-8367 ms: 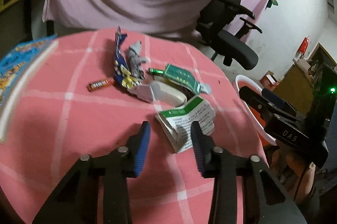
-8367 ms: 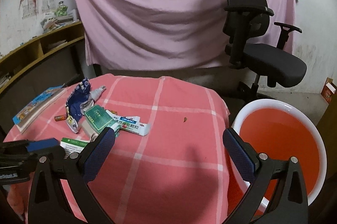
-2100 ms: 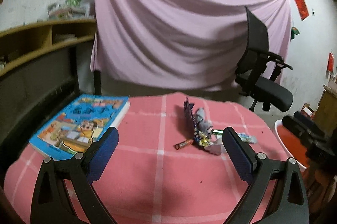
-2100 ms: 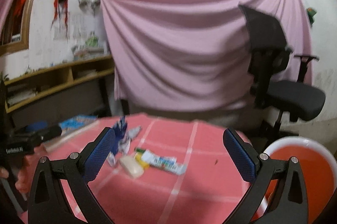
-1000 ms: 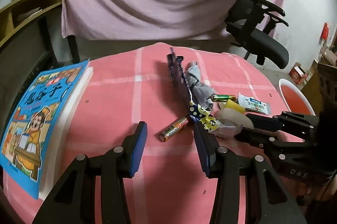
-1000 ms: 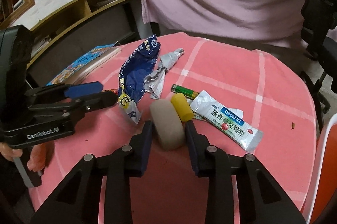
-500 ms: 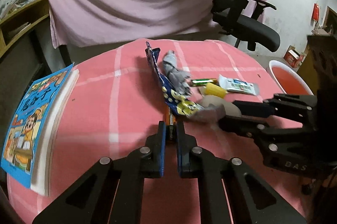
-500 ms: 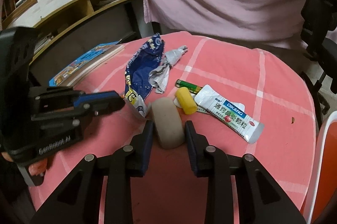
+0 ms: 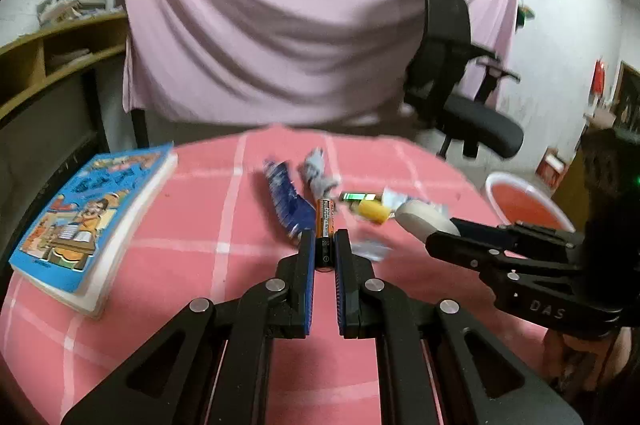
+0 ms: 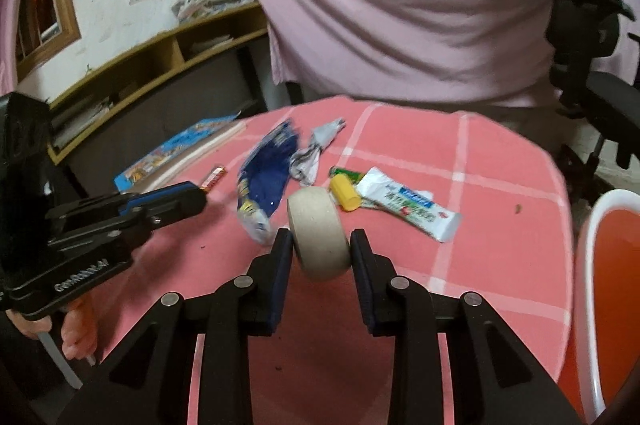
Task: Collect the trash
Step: 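Grasp the white roll with the right tool while the left tool grasps the battery, then carry the roll and battery over the bucket and open both tools to drop them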
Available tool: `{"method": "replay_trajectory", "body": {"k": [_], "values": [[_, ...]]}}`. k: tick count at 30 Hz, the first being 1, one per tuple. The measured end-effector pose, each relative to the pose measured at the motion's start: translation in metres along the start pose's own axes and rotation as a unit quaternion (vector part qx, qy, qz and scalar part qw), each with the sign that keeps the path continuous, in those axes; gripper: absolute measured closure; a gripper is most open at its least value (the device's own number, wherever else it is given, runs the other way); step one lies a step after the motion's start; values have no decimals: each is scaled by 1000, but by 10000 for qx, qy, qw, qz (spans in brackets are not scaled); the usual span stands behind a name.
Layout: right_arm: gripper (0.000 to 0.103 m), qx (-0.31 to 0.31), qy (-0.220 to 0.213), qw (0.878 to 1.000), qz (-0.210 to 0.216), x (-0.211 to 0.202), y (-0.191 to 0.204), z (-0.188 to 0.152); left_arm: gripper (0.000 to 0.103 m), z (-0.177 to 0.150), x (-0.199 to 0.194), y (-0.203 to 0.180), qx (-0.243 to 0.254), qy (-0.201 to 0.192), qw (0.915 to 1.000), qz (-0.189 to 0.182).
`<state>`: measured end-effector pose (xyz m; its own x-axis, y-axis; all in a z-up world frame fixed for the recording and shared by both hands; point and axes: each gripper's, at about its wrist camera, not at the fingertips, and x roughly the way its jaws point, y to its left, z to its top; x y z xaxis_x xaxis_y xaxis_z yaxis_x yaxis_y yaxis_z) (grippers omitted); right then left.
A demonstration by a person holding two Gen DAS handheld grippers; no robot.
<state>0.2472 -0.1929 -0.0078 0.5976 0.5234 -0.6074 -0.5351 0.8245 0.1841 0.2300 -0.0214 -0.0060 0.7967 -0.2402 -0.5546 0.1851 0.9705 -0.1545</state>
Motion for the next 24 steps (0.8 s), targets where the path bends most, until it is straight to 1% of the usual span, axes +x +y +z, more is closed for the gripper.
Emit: {"method": "replay_trajectory", "body": {"k": [5,9,12,15,17,20,24], "values": [[75,-23,-710,9975,-55,-27,0,-4,96,-5,-29,-1,-153,-636,9978,76],[75,-101,-1233,9923,-41,-46,4,-6,96,-4,-45,-12,-61,-1062,9943,101],[75,-148,-1626,9866,-34,-60,5,-6,96,-1,-57,-27,42,-1363,9906,80],[75,-211,-2058,9782,-174,-76,3,-6,96,6,-61,-41,194,-1517,9882,16],[75,-192,-2355,9711,-327,-88,-1,-7,96,12,-62,-54,366,-1627,9860,40],[75,-38,-2744,9603,-497,-108,-13,-7,96,22,-63,-69,423,-1755,9834,-173],[75,148,-3110,9469,-799,-131,-31,-8,96,34,-58,-94,648,-1838,9800,-397]]}}
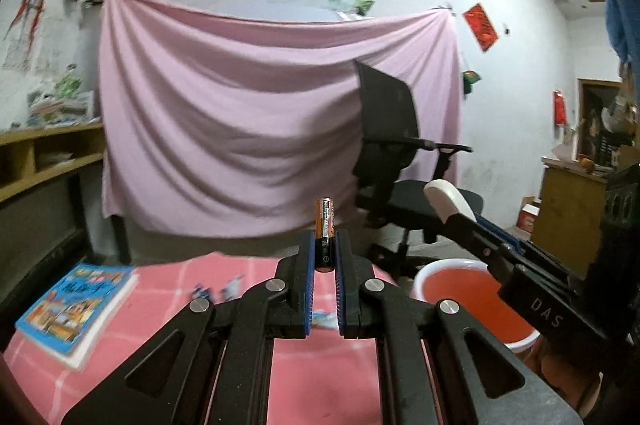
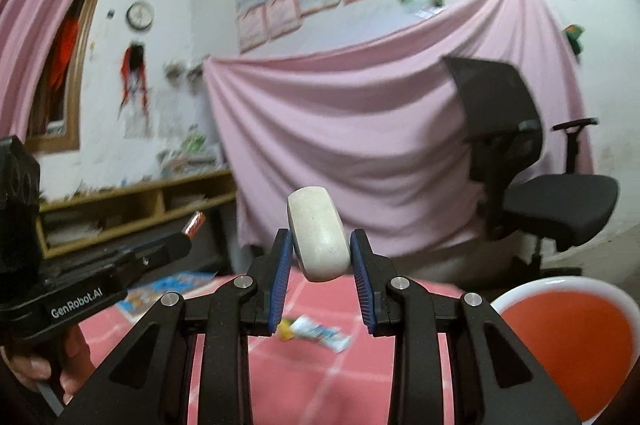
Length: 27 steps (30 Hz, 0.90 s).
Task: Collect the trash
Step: 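Carry the roll and battery over the bucket and open both tools to drop them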
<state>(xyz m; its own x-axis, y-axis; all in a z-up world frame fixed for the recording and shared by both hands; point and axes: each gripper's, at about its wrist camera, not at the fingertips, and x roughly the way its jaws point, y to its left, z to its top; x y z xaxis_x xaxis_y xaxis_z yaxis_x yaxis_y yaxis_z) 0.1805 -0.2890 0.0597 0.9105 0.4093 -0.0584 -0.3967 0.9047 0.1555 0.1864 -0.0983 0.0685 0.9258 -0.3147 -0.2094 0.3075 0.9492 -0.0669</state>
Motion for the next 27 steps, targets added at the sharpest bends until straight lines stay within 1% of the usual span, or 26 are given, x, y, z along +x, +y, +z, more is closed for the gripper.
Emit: {"method": "replay_trajectory", "body": {"k": [2,6,12,16,21,27], "values": [[75,50,-174,9996,-232,-10,-13,4,96,5,6,-14,124,-32,9998,-132],[75,116,-342,9980,-524,-23,-31,9,96,13,22,-41,338,13,9984,-443],[75,326,-400,9945,-914,-35,-62,13,96,18,46,-73,448,86,9958,-795],[75,627,-401,9901,-1188,-41,-83,15,96,17,59,-91,442,215,9938,-998],[75,956,-270,9841,-1470,-46,-104,13,96,15,80,-105,299,496,9907,-1228],[75,1324,48,9763,-1710,-42,-124,6,96,9,109,-116,87,960,9854,-1406]]}}
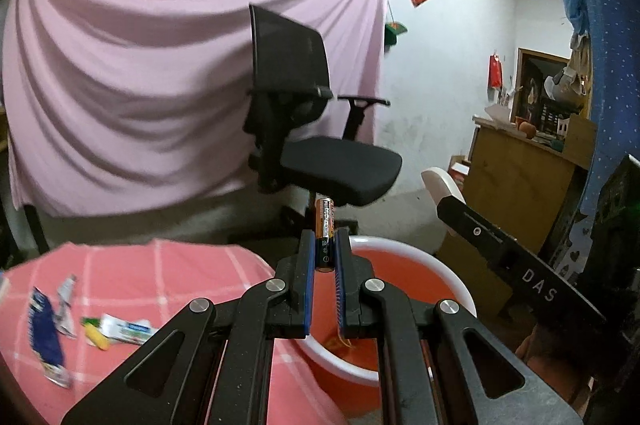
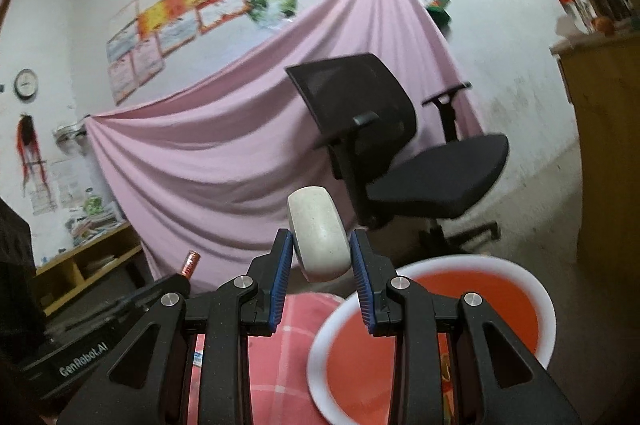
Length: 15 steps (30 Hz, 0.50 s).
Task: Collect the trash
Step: 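Carry the roll and battery over the bucket and open both tools to drop them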
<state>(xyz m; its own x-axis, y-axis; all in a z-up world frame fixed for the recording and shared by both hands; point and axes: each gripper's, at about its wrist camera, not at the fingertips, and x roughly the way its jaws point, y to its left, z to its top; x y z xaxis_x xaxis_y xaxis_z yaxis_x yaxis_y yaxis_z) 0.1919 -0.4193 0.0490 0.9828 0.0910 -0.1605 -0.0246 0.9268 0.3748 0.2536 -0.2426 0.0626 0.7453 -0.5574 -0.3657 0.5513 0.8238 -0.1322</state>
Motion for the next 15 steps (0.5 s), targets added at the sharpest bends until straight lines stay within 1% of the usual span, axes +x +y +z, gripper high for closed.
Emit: {"method": "replay_trajectory", "body": {"k": [7,15], "values": [[75,144,320,9992,-178,8,-14,-4,96,-13,23,-5,-180,402,9990,-55],[75,245,604,9972,-362,15,-24,-6,96,-25,43,-10,-299,931,9951,-169]]}}
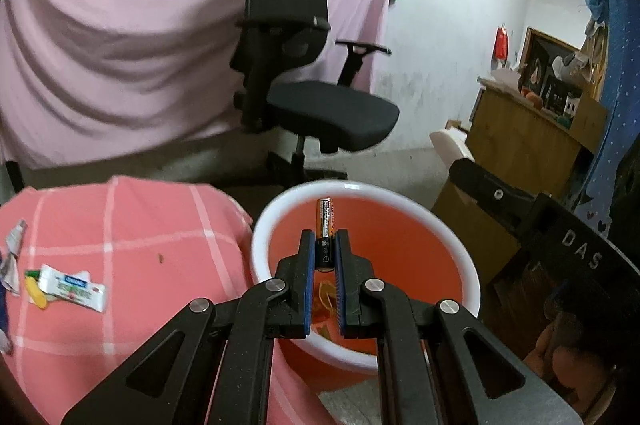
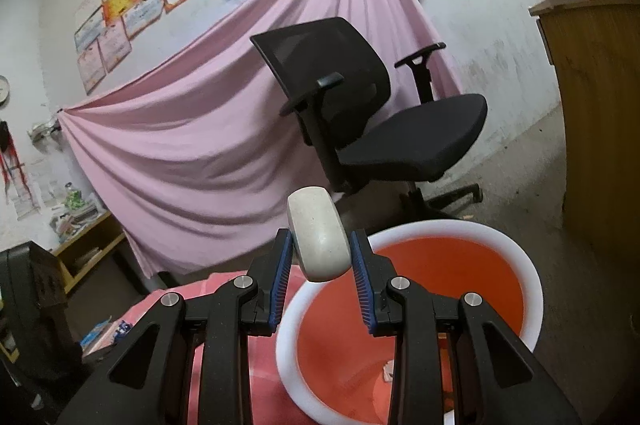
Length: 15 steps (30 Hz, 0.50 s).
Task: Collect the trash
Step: 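Carry the roll and battery over the bucket and open both tools to drop them, then move both open tools back over the table toward the remaining trash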
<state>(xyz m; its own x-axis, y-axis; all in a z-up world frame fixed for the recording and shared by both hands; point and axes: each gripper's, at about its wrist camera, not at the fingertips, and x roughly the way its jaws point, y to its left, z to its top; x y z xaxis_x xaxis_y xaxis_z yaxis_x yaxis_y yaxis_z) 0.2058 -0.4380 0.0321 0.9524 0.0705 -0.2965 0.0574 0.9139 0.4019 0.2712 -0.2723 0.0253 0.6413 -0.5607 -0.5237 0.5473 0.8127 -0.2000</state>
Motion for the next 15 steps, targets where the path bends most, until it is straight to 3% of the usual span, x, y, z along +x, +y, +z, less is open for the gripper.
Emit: {"method": "replay_trajectory", "body": {"k": [12,15], "values": [[75,219,347,9990,-195,9,-14,-3,96,-8,18,-1,36,429,9991,-3],[75,249,394,9987,-182,11,-15,-3,88,-10,22,-2,80,546,9985,32]]}}
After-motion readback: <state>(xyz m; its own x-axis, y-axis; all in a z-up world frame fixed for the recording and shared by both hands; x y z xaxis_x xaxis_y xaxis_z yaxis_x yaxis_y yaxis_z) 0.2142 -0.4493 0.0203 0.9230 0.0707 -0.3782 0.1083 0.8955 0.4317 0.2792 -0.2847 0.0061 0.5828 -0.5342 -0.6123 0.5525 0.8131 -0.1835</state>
